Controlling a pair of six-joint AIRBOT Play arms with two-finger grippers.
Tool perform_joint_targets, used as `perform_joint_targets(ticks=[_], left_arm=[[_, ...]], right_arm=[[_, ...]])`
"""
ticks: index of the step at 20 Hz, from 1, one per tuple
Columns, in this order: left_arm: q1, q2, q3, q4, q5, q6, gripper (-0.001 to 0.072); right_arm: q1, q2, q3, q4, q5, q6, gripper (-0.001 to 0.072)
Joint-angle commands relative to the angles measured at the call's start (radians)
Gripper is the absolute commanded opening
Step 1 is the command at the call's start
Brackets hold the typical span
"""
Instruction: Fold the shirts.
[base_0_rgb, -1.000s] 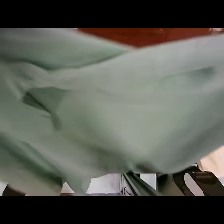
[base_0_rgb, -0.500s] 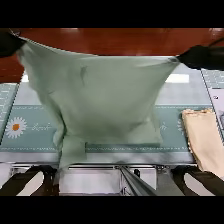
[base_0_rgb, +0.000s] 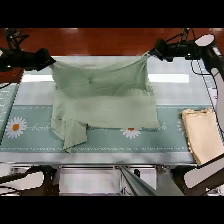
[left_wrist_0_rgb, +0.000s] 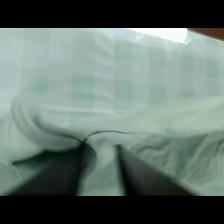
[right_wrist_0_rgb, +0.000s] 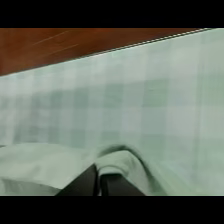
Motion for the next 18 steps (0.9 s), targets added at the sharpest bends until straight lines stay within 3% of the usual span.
perform_joint_targets(ticks=[1,3,5,8,10,11,15,18], left_arm=[[0.003,-0.079,0.0,-0.053,-0.018,-0.011,0.0704],[0.048,-0.079,0.022,-0.011,-0.135,-0.011,0.0704],[0.128,-0.079,0.053,0.083,-0.331,-0.024,0.0701],[0.275,-0.053,-0.042,0.153,-0.586,-0.045,0.07],[0.352,0.046,-0.246,0.152,-0.556,-0.05,0.07],[0.386,0.111,-0.362,0.142,-0.502,-0.064,0.07],[0.499,0.351,-0.788,-0.034,-0.328,-0.053,0.07],[0.511,0.425,-0.949,-0.166,-0.239,-0.012,0.07]], right_arm=[[-0.021,-0.127,0.095,0.125,0.022,0.03,0.0615],[-0.083,-0.113,0.095,0.122,0.123,0.005,0.063],[-0.19,-0.085,0.095,0.093,0.307,-0.002,0.0629],[-0.314,-0.012,0.06,-0.192,0.605,-0.003,0.0629],[-0.357,0.101,-0.098,-0.354,0.579,0.003,0.0629],[-0.378,0.166,-0.209,-0.345,0.515,-0.006,0.0629],[-0.408,0.404,-0.669,-0.111,0.275,-0.113,0.0628],[-0.407,0.495,-0.862,0.058,0.238,-0.224,0.0629]])
